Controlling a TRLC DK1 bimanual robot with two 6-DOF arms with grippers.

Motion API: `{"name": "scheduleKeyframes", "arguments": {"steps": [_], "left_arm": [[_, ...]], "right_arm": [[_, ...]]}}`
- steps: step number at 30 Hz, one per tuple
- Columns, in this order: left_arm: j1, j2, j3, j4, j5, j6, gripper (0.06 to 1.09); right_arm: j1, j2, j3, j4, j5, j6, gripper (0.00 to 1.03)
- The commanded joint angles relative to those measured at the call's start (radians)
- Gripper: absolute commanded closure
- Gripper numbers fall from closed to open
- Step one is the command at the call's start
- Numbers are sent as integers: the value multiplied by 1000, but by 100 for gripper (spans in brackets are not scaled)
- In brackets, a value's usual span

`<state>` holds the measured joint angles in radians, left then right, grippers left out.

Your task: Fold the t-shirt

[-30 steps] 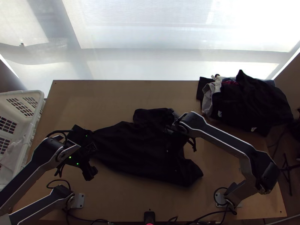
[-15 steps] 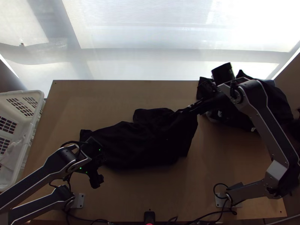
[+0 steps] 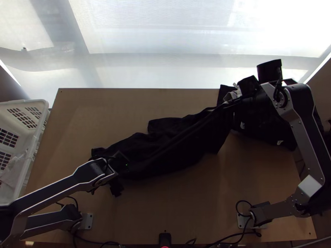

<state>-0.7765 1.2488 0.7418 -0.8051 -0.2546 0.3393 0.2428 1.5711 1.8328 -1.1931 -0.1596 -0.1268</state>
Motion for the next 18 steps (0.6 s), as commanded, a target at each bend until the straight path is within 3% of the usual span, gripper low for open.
{"name": "scheduleKeyframes", "arguments": {"steps": [1,10,15,18], "left_arm": [[37,89,-4,116,-115,-2,10],[267,155,90,262,-187,101,10],[484,230,212,463,-288,264,10],[595,267,360,435,-295,279,10]], "right_arm": [[-19,24,-3,27,32,10,100],[20,13,-3,27,32,0,100],[20,13,-4,27,32,1,100],[29,3,-10,26,32,3,100]]}}
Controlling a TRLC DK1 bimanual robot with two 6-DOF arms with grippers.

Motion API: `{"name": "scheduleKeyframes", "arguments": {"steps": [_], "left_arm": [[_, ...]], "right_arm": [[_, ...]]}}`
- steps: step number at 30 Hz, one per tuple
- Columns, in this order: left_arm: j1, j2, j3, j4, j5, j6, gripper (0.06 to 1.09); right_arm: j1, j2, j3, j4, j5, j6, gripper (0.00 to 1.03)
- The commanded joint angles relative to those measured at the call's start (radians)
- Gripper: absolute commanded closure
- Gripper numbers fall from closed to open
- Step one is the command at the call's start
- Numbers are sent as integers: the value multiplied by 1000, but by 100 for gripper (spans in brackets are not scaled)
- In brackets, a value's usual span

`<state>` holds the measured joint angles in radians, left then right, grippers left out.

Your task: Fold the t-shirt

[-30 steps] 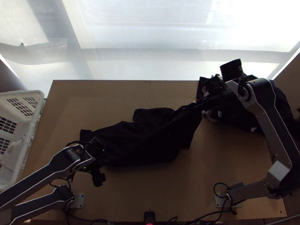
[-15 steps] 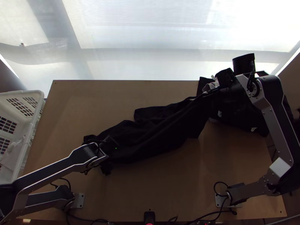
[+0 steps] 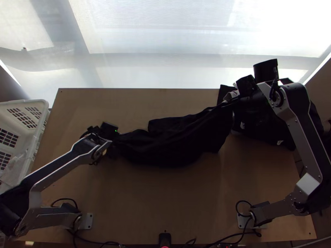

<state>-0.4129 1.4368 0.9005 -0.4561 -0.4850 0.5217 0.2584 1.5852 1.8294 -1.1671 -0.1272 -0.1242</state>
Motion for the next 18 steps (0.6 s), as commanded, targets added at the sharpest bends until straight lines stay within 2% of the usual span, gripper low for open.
{"name": "scheduleKeyframes", "arguments": {"steps": [1,5,6,8,10,13,15,18], "left_arm": [[243,73,242,63,-63,98,10],[270,-7,337,65,-38,120,10],[269,-36,339,62,-10,123,10],[261,-127,290,62,120,150,10],[214,-196,224,83,131,167,10],[83,-262,133,-1,137,164,10],[3,-266,57,-58,137,159,10],[-47,-246,-48,-41,138,152,10]], "right_arm": [[18,-17,-13,1,0,-2,100],[21,-30,-38,1,0,0,100],[21,-31,-47,1,0,0,100],[24,-36,-70,1,0,-2,100],[28,-39,-87,1,0,-3,100],[33,-41,-99,1,0,-3,100],[35,-37,-99,1,-2,-3,100],[35,-34,-94,1,0,0,100]]}}
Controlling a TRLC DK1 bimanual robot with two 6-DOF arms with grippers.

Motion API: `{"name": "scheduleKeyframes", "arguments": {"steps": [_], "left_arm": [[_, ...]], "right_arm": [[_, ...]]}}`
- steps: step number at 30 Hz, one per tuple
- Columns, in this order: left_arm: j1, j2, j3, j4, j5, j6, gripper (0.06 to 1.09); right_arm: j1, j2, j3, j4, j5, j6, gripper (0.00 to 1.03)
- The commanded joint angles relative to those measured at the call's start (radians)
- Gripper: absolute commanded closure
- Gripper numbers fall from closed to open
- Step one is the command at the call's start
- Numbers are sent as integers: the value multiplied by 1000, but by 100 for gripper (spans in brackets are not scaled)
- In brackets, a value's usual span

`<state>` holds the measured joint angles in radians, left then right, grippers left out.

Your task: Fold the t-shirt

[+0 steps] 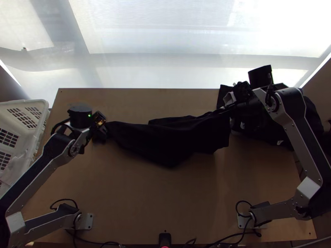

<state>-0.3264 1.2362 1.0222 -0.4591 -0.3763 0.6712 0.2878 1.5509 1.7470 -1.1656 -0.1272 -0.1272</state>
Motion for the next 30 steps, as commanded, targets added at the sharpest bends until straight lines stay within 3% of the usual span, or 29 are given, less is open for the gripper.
{"name": "scheduleKeyframes", "arguments": {"steps": [1,18,21,24,27,30], "left_arm": [[-134,-29,-194,-24,31,5,10],[-258,238,-171,122,73,-160,13],[-249,292,-166,145,76,-196,43],[-226,324,-171,168,111,-208,93],[-172,318,-186,192,166,-223,104],[-120,305,-188,168,215,-239,105]], "right_arm": [[7,0,-12,0,-2,5,100],[-1,-22,-23,0,0,0,100],[-3,-25,-23,0,0,1,100],[-3,-29,-30,0,0,1,100],[-4,-32,-47,0,0,1,100],[-6,-40,-57,0,0,1,100]]}}
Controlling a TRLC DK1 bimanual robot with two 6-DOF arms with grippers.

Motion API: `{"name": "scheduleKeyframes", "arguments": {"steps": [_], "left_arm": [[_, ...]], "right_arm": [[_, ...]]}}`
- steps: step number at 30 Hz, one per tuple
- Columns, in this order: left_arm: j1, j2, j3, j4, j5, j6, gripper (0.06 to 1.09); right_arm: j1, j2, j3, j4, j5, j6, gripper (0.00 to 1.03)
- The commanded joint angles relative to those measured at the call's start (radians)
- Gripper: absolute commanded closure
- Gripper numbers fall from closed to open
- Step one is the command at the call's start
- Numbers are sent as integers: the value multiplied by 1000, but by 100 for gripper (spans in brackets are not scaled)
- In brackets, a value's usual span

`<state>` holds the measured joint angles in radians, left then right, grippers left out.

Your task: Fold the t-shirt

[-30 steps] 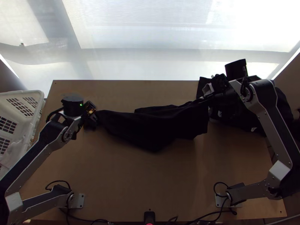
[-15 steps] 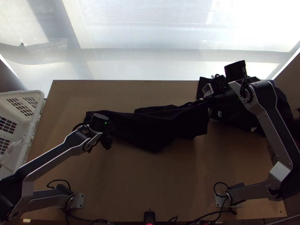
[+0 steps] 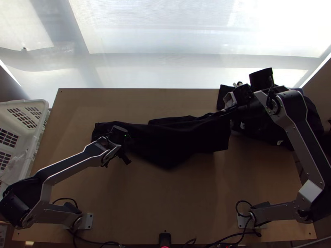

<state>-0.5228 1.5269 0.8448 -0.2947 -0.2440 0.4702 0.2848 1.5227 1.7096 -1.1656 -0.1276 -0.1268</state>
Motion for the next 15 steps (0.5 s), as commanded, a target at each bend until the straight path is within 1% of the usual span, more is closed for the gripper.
{"name": "scheduleKeyframes", "arguments": {"steps": [1,3,5,11,13,15], "left_arm": [[84,-1,-7,-14,87,-36,105],[95,-53,22,-78,87,-33,105],[104,-143,82,-179,95,-38,105],[118,-421,313,-555,173,-38,105],[92,-484,405,-690,178,-39,105],[70,-537,488,-791,178,-41,105]], "right_arm": [[-4,-15,-19,0,0,1,100],[-6,-22,-18,0,0,0,100],[-10,-33,-18,0,0,-2,100],[-35,-65,-50,-6,-1,-14,100],[-36,-75,-64,-6,-1,-14,100],[-36,-84,-71,-9,-1,-13,100]]}}
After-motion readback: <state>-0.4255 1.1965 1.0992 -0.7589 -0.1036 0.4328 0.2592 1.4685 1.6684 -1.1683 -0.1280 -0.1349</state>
